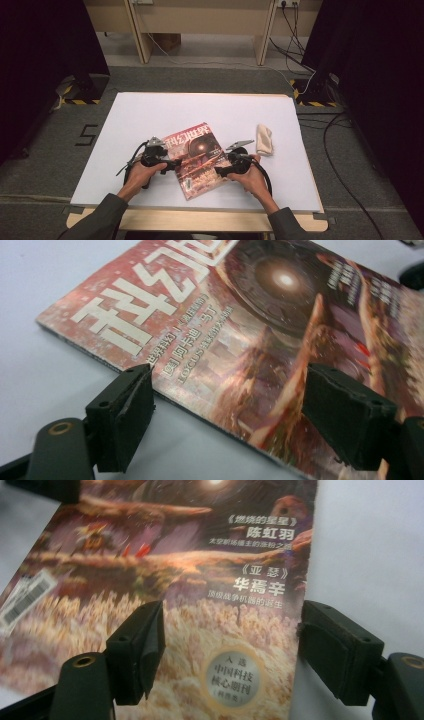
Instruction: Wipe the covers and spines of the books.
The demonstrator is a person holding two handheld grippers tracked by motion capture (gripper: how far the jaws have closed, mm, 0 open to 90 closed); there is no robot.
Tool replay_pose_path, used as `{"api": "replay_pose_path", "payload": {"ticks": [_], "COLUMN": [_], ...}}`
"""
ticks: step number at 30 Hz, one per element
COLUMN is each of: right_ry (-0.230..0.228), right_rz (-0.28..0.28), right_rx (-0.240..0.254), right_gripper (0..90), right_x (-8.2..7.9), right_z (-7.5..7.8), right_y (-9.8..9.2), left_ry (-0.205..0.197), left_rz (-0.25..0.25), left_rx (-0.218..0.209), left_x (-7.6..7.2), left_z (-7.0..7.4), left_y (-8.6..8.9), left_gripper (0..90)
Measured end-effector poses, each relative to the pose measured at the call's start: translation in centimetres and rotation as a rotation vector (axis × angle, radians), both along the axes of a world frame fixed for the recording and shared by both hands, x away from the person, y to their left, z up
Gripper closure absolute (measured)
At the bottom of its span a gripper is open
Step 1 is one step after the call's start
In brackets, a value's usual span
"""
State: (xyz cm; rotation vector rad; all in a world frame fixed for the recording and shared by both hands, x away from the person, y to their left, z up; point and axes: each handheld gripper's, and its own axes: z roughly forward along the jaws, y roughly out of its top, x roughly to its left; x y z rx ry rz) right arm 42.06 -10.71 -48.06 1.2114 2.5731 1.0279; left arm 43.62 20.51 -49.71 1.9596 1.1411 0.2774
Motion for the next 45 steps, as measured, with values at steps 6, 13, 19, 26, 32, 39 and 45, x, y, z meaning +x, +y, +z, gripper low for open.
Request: {"api": "replay_pose_path", "payload": {"ticks": [6,13,19,26,32,39,45], "right_ry": [-0.025,-0.052,-0.051,-0.059,-0.068,-0.080,-0.078], "right_rz": [0.040,0.058,0.068,0.080,0.066,0.055,0.045], "right_rx": [-0.028,-0.043,-0.034,-0.038,-0.052,-0.057,-0.061], "right_gripper": [24.4,22.2,22.1,19.4,16.9,15.7,15.0], "right_x": [-2.2,-4.2,-4.7,-5.4,-5.6,-5.6,-5.2], "right_z": [-0.1,-0.3,-0.3,-0.4,-0.5,-0.6,-0.5], "right_y": [0.3,0.8,0.7,0.8,1.3,1.7,2.1], "left_ry": [-0.016,-0.045,-0.030,0.000,0.006,0.000,-0.015], "left_rz": [-0.021,-0.037,-0.056,-0.111,-0.101,-0.094,-0.089], "left_rx": [0.034,0.049,0.054,0.046,0.032,0.018,0.031], "left_x": [1.6,2.6,1.0,-2.4,-2.5,-1.8,-0.9], "left_z": [0.0,-0.2,0.0,0.2,0.2,0.1,0.0], "left_y": [-0.8,-1.7,-1.1,-1.1,-1.3,-1.3,-1.5], "left_gripper": [19.7,19.5,23.1,26.3,22.8,22.6,22.2]}}
